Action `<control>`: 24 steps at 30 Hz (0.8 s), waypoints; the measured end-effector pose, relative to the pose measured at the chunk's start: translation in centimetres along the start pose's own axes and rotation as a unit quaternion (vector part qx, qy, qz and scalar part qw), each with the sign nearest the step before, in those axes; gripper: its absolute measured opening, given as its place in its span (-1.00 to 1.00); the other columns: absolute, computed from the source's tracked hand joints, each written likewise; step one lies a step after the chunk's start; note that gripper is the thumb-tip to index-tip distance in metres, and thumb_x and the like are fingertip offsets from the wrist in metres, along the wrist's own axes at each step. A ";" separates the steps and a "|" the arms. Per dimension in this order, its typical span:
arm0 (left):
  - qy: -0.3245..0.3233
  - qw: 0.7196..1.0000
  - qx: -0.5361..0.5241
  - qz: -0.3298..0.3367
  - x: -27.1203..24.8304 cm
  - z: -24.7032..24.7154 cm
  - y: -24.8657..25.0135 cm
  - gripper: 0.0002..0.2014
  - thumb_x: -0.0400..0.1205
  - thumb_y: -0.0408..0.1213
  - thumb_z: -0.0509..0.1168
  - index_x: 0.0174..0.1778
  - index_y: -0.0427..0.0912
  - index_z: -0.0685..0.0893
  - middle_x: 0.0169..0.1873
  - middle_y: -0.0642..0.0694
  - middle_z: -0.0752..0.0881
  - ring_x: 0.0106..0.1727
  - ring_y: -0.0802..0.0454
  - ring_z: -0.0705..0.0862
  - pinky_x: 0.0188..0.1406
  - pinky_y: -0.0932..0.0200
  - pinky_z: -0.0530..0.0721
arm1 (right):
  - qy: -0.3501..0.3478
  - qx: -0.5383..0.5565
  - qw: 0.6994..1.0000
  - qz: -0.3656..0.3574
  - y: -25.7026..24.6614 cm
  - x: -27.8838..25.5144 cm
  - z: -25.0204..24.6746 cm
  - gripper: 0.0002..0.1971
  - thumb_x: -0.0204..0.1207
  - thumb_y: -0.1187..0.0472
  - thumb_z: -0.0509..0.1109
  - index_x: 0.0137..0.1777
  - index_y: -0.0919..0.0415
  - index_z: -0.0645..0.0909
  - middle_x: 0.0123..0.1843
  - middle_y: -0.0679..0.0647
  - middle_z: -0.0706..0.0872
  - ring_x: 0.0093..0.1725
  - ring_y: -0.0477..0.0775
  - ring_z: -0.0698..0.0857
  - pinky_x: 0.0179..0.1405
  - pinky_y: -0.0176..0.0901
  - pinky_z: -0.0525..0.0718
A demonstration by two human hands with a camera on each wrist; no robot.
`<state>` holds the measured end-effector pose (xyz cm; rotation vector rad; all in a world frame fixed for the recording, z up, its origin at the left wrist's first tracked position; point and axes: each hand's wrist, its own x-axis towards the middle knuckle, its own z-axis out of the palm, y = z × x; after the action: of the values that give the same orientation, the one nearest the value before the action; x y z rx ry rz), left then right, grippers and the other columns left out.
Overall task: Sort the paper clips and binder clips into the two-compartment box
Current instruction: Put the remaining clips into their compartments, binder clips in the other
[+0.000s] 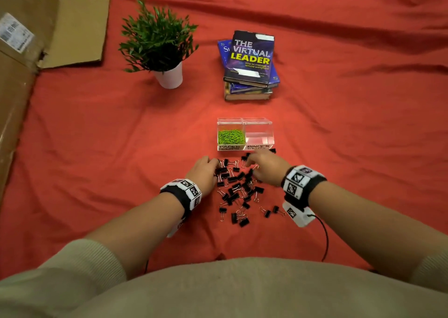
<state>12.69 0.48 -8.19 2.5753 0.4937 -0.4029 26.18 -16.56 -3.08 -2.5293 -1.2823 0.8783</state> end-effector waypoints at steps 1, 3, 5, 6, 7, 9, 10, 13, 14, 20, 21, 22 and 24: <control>0.001 1.000 -0.002 -0.001 0.0 0.0 0.0 -0.62 0.56 -0.32 0.31 0.30 -0.15 0.49 0.17 -0.16 0.50 0.26 -0.15 0.50 0.25 -0.05 0.56 | -0.023 -0.038 0.999 0.006 0.5 -0.6 1.1 -0.62 0.48 0.29 0.33 0.29 0.04 0.53 0.32 0.04 0.53 0.24 0.06 0.54 0.21 -0.08 0.66; 0.001 1.000 -0.003 -0.002 0.0 0.1 0.0 -0.64 0.55 -0.31 0.32 0.27 -0.15 0.49 0.17 -0.15 0.52 0.27 -0.15 0.50 0.27 -0.05 0.55 | -0.038 -0.084 0.996 0.014 1.0 -1.3 2.7 -0.43 0.46 0.19 0.39 0.47 -0.04 0.36 0.47 0.03 0.38 0.40 0.16 0.37 0.33 0.07 0.59; 0.002 1.000 0.002 -0.004 -0.1 0.1 0.0 -0.65 0.56 -0.30 0.31 0.26 -0.15 0.48 0.17 -0.15 0.53 0.27 -0.14 0.49 0.27 -0.05 0.55 | -0.032 -0.093 0.995 0.021 0.9 -1.5 3.7 -0.38 0.47 0.17 0.38 0.53 -0.07 0.29 0.54 0.04 0.29 0.46 0.23 0.30 0.32 0.13 0.60; 0.003 1.000 0.004 -0.005 -0.1 0.2 0.1 -0.65 0.56 -0.28 0.31 0.26 -0.15 0.48 0.17 -0.14 0.52 0.27 -0.13 0.49 0.26 -0.04 0.56 | -0.027 -0.089 0.995 0.026 0.8 -1.5 4.0 -0.39 0.48 0.19 0.37 0.52 -0.05 0.30 0.55 0.06 0.28 0.45 0.24 0.30 0.31 0.14 0.61; 0.005 1.000 0.006 -0.006 -0.2 0.2 0.2 -0.65 0.56 -0.26 0.32 0.27 -0.15 0.48 0.17 -0.14 0.52 0.26 -0.12 0.49 0.26 -0.03 0.56 | -0.019 -0.080 0.996 0.030 0.7 -1.5 4.4 -0.43 0.49 0.22 0.36 0.50 0.00 0.34 0.52 0.07 0.30 0.43 0.23 0.32 0.29 0.12 0.62; 0.009 1.000 0.010 -0.008 -0.4 0.4 0.4 -0.63 0.56 -0.22 0.35 0.26 -0.14 0.48 0.17 -0.12 0.51 0.24 -0.09 0.49 0.24 -0.01 0.57 | -0.002 -0.048 0.998 0.038 0.5 -1.4 5.0 -0.54 0.50 0.30 0.32 0.41 0.13 0.44 0.41 0.10 0.37 0.34 0.20 0.37 0.24 0.04 0.63; 0.011 1.000 0.010 -0.009 -0.4 0.4 0.5 -0.64 0.55 -0.22 0.36 0.25 -0.14 0.48 0.16 -0.11 0.51 0.23 -0.09 0.50 0.24 0.00 0.57 | 0.007 -0.031 0.999 0.039 0.4 -1.5 5.2 -0.61 0.49 0.32 0.31 0.34 0.18 0.48 0.35 0.10 0.39 0.29 0.18 0.39 0.21 0.00 0.62; 0.014 1.000 0.006 -0.013 -0.5 0.6 0.7 -0.67 0.55 -0.27 0.36 0.21 -0.15 0.49 0.15 -0.10 0.55 0.20 -0.10 0.53 0.25 0.02 0.56 | 0.022 0.026 0.998 0.043 0.4 -1.5 5.8 -0.77 0.48 0.34 0.34 0.13 0.20 0.54 0.23 0.08 0.46 0.17 0.11 0.45 0.18 -0.09 0.54; 0.013 1.000 0.004 -0.015 -0.5 0.6 0.7 -0.68 0.55 -0.29 0.34 0.20 -0.16 0.49 0.15 -0.11 0.57 0.19 -0.10 0.54 0.25 0.03 0.55 | 0.021 0.042 0.998 0.043 0.5 -1.5 5.8 -0.80 0.47 0.33 0.36 0.08 0.19 0.55 0.20 0.08 0.48 0.15 0.11 0.47 0.18 -0.10 0.53; 0.011 1.000 0.012 -0.012 -0.9 0.4 0.6 -0.77 0.55 -0.36 0.25 0.13 -0.18 0.55 0.09 -0.16 0.59 0.18 -0.17 0.55 0.18 -0.02 0.53 | 0.011 0.171 0.981 0.091 1.3 -1.0 4.1 -0.82 0.40 0.39 0.45 -0.16 0.13 0.53 -0.08 0.04 0.64 -0.14 0.05 0.65 -0.07 -0.11 0.71; 0.011 1.000 0.011 -0.011 -0.9 0.4 0.6 -0.77 0.55 -0.36 0.24 0.12 -0.19 0.57 0.08 -0.18 0.59 0.17 -0.18 0.56 0.16 -0.03 0.53 | 0.006 0.206 0.972 0.112 1.6 -1.0 3.7 -0.82 0.41 0.39 0.46 -0.17 0.13 0.54 -0.14 0.02 0.65 -0.24 0.00 0.66 -0.24 -0.20 0.71; 0.013 1.000 0.009 -0.009 -1.0 0.4 0.6 -0.78 0.55 -0.37 0.23 0.11 -0.20 0.58 0.07 -0.19 0.59 0.16 -0.19 0.57 0.14 -0.04 0.55 | 0.003 0.239 0.963 0.127 1.8 -1.0 3.1 -0.82 0.42 0.38 0.47 -0.18 0.12 0.54 -0.19 0.00 0.66 -0.32 -0.05 0.66 -0.39 -0.29 0.68; 0.020 1.000 0.004 -0.006 -1.1 0.4 0.6 -0.79 0.56 -0.37 0.23 0.10 -0.21 0.60 0.04 -0.20 0.58 0.11 -0.21 0.59 0.08 -0.06 0.58 | 0.011 0.303 0.943 0.140 2.1 -0.8 1.5 -0.83 0.44 0.38 0.47 -0.18 0.13 0.56 -0.21 0.03 0.69 -0.32 -0.05 0.71 -0.43 -0.31 0.69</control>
<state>11.86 -0.49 -7.88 2.5932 0.5232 -0.3575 26.36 -18.67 -4.81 -2.2218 -0.5203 1.0886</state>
